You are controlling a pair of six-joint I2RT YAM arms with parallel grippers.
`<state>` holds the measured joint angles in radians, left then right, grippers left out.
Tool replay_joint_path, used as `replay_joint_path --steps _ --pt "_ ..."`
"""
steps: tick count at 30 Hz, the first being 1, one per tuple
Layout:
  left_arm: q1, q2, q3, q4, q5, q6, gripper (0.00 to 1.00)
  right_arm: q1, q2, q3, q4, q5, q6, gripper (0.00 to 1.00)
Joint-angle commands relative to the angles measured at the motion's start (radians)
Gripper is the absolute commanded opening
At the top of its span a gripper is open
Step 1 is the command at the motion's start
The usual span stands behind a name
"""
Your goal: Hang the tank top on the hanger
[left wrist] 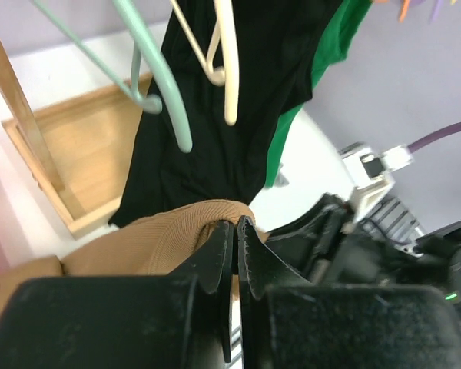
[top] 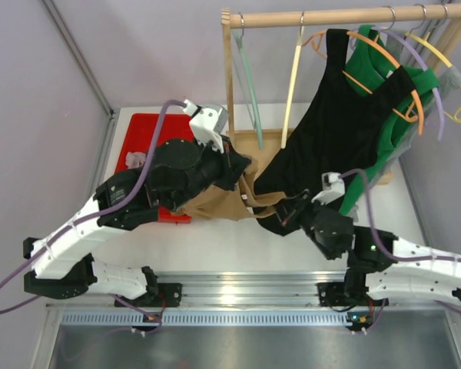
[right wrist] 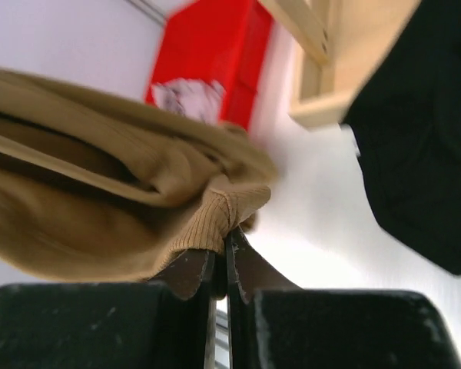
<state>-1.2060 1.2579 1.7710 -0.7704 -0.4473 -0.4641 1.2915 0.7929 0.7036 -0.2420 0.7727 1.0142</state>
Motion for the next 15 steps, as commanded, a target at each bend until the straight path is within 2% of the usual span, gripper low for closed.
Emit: replay_joint_path --steps 1,7,15 --pt "-0.007 0.001 0.108 0.028 -0.011 0.071 0.00 -0.009 -0.096 0.147 -0.086 0.106 -0.146 0.00" --pt "-0.009 0.015 0.188 0.048 -0.016 0.136 0.00 -0.009 -0.110 0.413 -0.186 0.103 -0.380 0.00" --pt "-0.007 -0.006 0.212 0.112 -0.062 0.179 0.00 -0.009 0.012 0.743 -0.278 0.082 -0.606 0.00"
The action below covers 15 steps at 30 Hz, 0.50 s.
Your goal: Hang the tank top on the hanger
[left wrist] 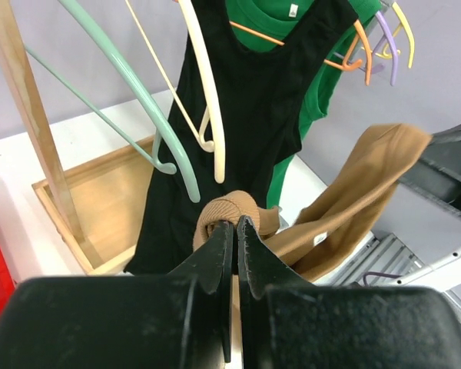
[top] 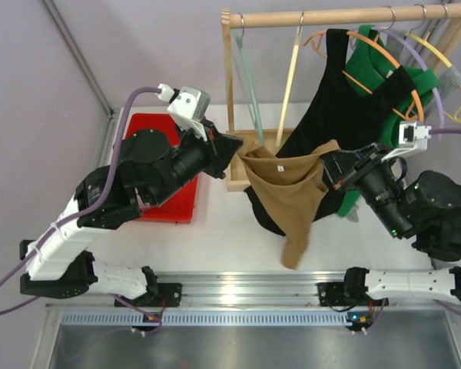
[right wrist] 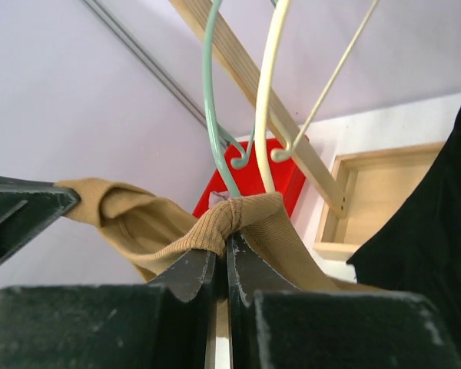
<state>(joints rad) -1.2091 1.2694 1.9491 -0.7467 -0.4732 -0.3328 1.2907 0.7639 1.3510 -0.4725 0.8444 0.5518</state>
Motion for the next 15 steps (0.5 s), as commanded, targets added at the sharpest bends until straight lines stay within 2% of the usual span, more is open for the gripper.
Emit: replay_joint_path --steps 1,8,13,15 --pt "-0.004 -0.019 0.033 0.092 -0.044 0.057 0.00 -0.008 0.063 0.115 -0.052 0.004 -0.156 0.00" --pt "-0.004 -0.062 -0.012 0.125 -0.084 0.071 0.00 -0.008 0.136 0.220 -0.120 0.002 -0.193 0.00" --pt "-0.004 -0.067 -0.036 0.118 -0.099 0.072 0.00 -0.008 0.163 0.238 -0.150 0.028 -0.190 0.00" --pt "-0.006 -0.079 -0.096 0.127 -0.105 0.046 0.00 -0.008 0.161 0.214 -0.176 0.035 -0.158 0.00"
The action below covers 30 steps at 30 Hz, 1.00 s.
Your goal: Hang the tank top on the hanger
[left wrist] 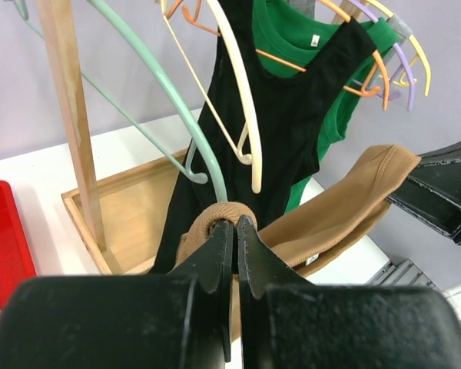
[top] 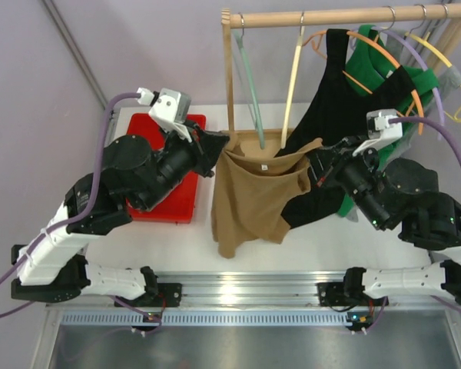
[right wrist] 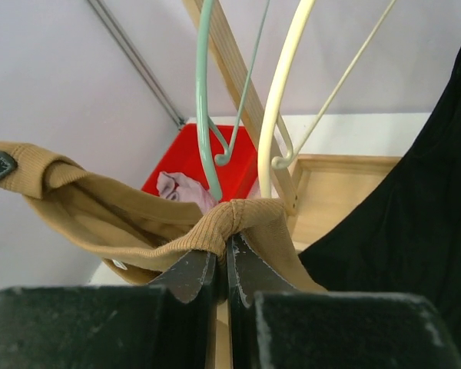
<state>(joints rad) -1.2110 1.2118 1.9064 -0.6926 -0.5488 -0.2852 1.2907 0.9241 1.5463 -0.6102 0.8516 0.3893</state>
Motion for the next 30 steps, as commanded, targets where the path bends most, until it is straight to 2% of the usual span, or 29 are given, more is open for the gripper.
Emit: replay_joint_path --steps 1,5,6,10,11,12,17,18,21,24,25,28,30 --pt "-0.002 -0.029 -0.084 0.076 -0.037 -0.017 0.00 -0.008 -0.004 0.005 -0.049 0.029 0.022 0.00" --pt "-0.002 -0.115 -0.297 0.117 -0.063 -0.130 0.00 -0.025 -0.033 -0.151 -0.135 0.003 0.199 0.00" --pt "-0.002 -0.132 -0.391 0.123 -0.069 -0.187 0.00 -0.034 -0.044 -0.188 -0.163 -0.009 0.235 0.00" --pt "-0.001 -0.204 -0.636 0.143 -0.123 -0.357 0.00 -0.093 -0.114 -0.401 -0.189 -0.150 0.400 0.00" --pt "-0.001 -0.225 -0.685 0.160 -0.143 -0.383 0.00 -0.131 -0.123 -0.499 -0.184 -0.186 0.457 0.00" --pt "0.001 -0.231 -0.773 0.171 -0.149 -0.440 0.00 -0.152 -0.128 -0.549 -0.175 -0.228 0.480 0.00" --pt "0.008 -0.204 -0.996 0.273 -0.125 -0.575 0.00 -0.286 -0.097 -0.852 -0.045 -0.474 0.554 0.00" --pt "0.014 -0.187 -1.062 0.339 -0.081 -0.604 0.00 -0.304 -0.084 -0.882 -0.019 -0.503 0.554 0.00" --pt "0.025 -0.095 -1.132 0.431 -0.031 -0.650 0.01 -0.355 -0.019 -0.940 0.049 -0.574 0.536 0.00" --pt "0.039 -0.031 -1.153 0.488 0.016 -0.648 0.15 -0.383 0.044 -0.937 0.076 -0.598 0.501 0.04" --pt "0.045 -0.018 -1.153 0.510 0.035 -0.644 0.28 -0.392 0.067 -0.928 0.082 -0.602 0.494 0.06" --pt "0.076 -0.021 -1.152 0.524 0.065 -0.625 0.46 -0.404 0.090 -0.907 0.099 -0.615 0.468 0.15" --pt "0.108 -0.035 -1.156 0.524 0.087 -0.605 0.52 -0.415 0.094 -0.904 0.115 -0.625 0.456 0.21"
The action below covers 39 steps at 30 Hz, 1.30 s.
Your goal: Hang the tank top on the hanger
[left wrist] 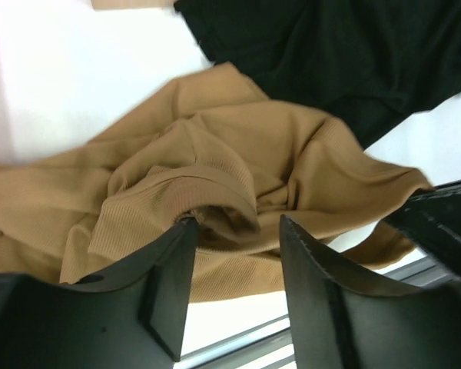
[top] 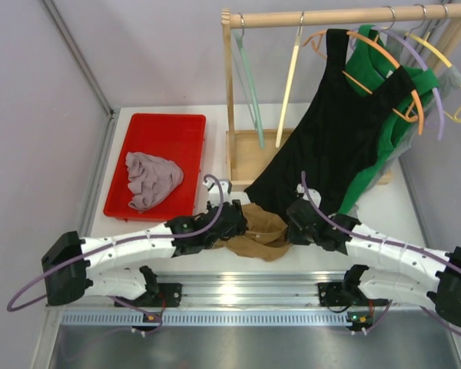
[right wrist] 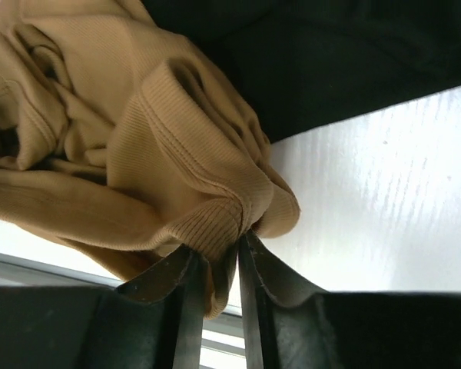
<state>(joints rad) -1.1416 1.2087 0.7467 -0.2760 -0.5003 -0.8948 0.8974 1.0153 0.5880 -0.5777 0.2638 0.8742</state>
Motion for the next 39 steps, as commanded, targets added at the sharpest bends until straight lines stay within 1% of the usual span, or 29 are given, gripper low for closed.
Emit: replay_joint_path --steps 1,2,3,5,6,8,9,11,12,15,16,19,21,24,26,27,28,29,30,31,32,33,35,36,38,39 --pt "0.049 -0.052 0.002 0.107 0.048 0.011 0.54 -0.028 0.003 0.055 0.087 -0.052 -0.032 0.23" --pt "0.062 -0.064 -0.003 0.107 0.072 0.019 0.57 -0.034 0.000 0.053 0.093 -0.061 -0.037 0.26" --pt "0.086 -0.073 -0.006 0.098 0.081 0.029 0.58 -0.037 -0.003 0.052 0.101 -0.076 -0.041 0.33" --pt "0.118 -0.107 -0.004 0.065 0.097 0.042 0.59 -0.041 -0.020 0.058 0.096 -0.081 -0.046 0.39" --pt "0.129 -0.121 -0.003 0.052 0.097 0.048 0.59 -0.043 -0.029 0.062 0.092 -0.081 -0.049 0.47" --pt "0.163 -0.161 -0.003 0.025 0.112 0.054 0.59 -0.045 -0.053 0.082 0.065 -0.080 -0.057 0.54" --pt "0.174 -0.176 -0.004 0.020 0.118 0.063 0.59 -0.045 -0.066 0.091 0.053 -0.080 -0.060 0.61" --pt "0.192 -0.215 -0.003 0.005 0.121 0.073 0.59 -0.045 -0.099 0.116 0.023 -0.078 -0.063 0.65" --pt "0.198 -0.222 0.000 -0.011 0.124 0.077 0.59 -0.045 -0.113 0.124 0.015 -0.078 -0.063 0.69" --pt "0.230 -0.219 -0.003 -0.012 0.163 0.089 0.59 -0.043 -0.168 0.144 -0.017 -0.077 -0.058 0.74" --pt "0.239 -0.193 -0.003 -0.014 0.193 0.091 0.57 -0.045 -0.197 0.153 -0.027 -0.075 -0.054 0.74" --pt "0.255 -0.157 0.000 -0.009 0.227 0.088 0.55 -0.045 -0.254 0.177 -0.073 -0.058 -0.049 0.75" --pt "0.258 -0.153 -0.006 0.007 0.244 0.089 0.54 -0.046 -0.288 0.191 -0.115 -0.048 -0.047 0.75" --pt "0.264 -0.152 0.009 0.009 0.258 0.100 0.54 -0.045 -0.366 0.266 -0.192 0.017 -0.058 0.75" --pt "0.267 -0.150 0.022 0.003 0.269 0.111 0.54 -0.046 -0.376 0.372 -0.232 0.058 -0.090 0.75" --pt "0.267 -0.150 0.025 0.000 0.273 0.114 0.54 -0.045 -0.362 0.418 -0.252 0.108 -0.104 0.76" --pt "0.269 -0.150 0.026 0.000 0.276 0.115 0.54 -0.046 -0.348 0.518 -0.281 0.136 -0.145 0.76" --pt "0.269 -0.153 0.029 -0.005 0.285 0.115 0.54 -0.045 -0.333 0.573 -0.290 0.164 -0.170 0.76" --pt "0.269 -0.155 0.029 -0.005 0.292 0.115 0.54 -0.046 -0.281 0.628 -0.295 0.222 -0.196 0.76" --pt "0.269 -0.161 0.029 -0.006 0.296 0.114 0.53 -0.046 -0.247 0.744 -0.297 0.244 -0.255 0.76" --pt "0.269 -0.163 0.028 -0.005 0.304 0.114 0.53 -0.048 -0.209 0.807 -0.297 0.258 -0.289 0.76" --pt "0.269 -0.169 0.029 -0.008 0.312 0.114 0.53 -0.054 -0.123 0.929 -0.300 0.276 -0.353 0.76" --pt "0.269 -0.175 0.031 -0.012 0.319 0.115 0.53 -0.078 -0.029 1.050 -0.303 0.261 -0.414 0.76" --pt "0.269 -0.179 0.033 -0.014 0.322 0.115 0.53 -0.098 0.059 1.163 -0.307 0.211 -0.460 0.76" --pt "0.269 -0.186 0.034 -0.015 0.328 0.119 0.53 -0.159 0.130 1.249 -0.285 0.152 -0.500 0.77" --pt "0.269 -0.187 0.034 -0.018 0.338 0.119 0.53 -0.199 0.199 1.341 -0.287 0.108 -0.529 0.78"
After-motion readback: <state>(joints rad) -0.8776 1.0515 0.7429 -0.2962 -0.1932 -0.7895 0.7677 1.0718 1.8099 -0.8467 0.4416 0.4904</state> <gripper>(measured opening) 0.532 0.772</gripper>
